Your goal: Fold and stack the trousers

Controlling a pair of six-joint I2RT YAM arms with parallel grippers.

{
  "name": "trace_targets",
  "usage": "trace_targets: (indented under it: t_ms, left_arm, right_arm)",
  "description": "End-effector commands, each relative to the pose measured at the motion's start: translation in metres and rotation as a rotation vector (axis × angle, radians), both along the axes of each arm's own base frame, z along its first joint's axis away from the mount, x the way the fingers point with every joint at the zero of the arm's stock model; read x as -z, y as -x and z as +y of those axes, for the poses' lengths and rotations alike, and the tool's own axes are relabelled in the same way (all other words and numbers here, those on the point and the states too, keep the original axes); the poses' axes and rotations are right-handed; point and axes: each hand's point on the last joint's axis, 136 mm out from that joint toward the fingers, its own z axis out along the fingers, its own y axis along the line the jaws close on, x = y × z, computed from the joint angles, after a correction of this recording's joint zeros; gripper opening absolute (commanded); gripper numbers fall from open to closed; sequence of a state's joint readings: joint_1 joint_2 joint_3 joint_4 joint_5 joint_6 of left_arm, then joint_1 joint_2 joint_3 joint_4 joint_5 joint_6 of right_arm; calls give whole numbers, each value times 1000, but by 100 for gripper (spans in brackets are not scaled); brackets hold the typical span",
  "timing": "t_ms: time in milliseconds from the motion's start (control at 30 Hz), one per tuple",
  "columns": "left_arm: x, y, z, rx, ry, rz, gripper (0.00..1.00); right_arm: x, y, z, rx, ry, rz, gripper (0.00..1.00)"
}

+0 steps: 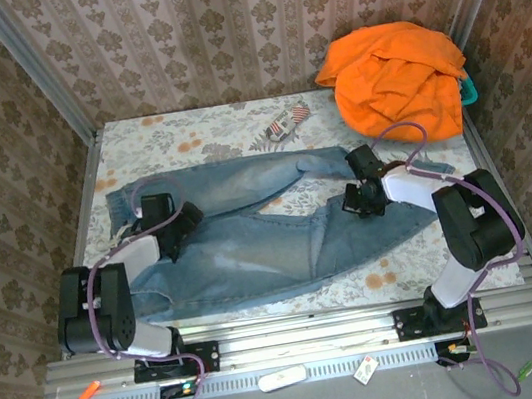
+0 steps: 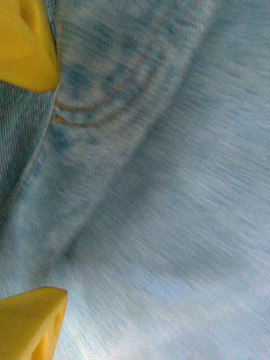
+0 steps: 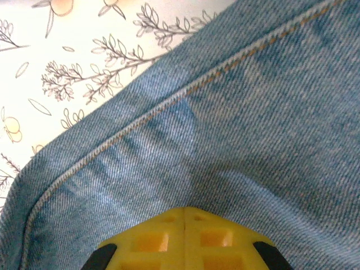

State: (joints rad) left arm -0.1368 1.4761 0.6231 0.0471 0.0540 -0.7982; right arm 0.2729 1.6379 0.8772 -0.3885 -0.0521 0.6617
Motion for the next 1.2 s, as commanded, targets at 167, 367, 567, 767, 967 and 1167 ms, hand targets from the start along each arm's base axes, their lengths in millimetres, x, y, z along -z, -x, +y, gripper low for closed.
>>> trace_targets:
  t_ms: [167, 367, 567, 767, 967, 1167]
  left_arm:
    - [37, -11, 63, -316, 112, 25, 83]
    - [29, -23, 99, -453, 76, 6, 82]
    - [15, -37, 109, -459, 60, -13, 83]
    - [-22, -41, 82, -325, 109, -89, 88]
    - [-78, -28, 9, -29, 186, -188, 91]
    - [-95, 16, -38, 145, 164, -223, 93]
  right_arm:
    - [-9, 22, -24, 41, 48, 26, 16]
    - [-37, 23, -46, 108, 50, -34, 37]
    - [-51, 58, -80, 211, 103, -9, 55]
    - [-50, 90, -128, 431, 123, -5, 68]
    - [-19, 75, -127, 494, -82, 50, 58]
    - [18, 59, -118, 480, -142, 150, 31]
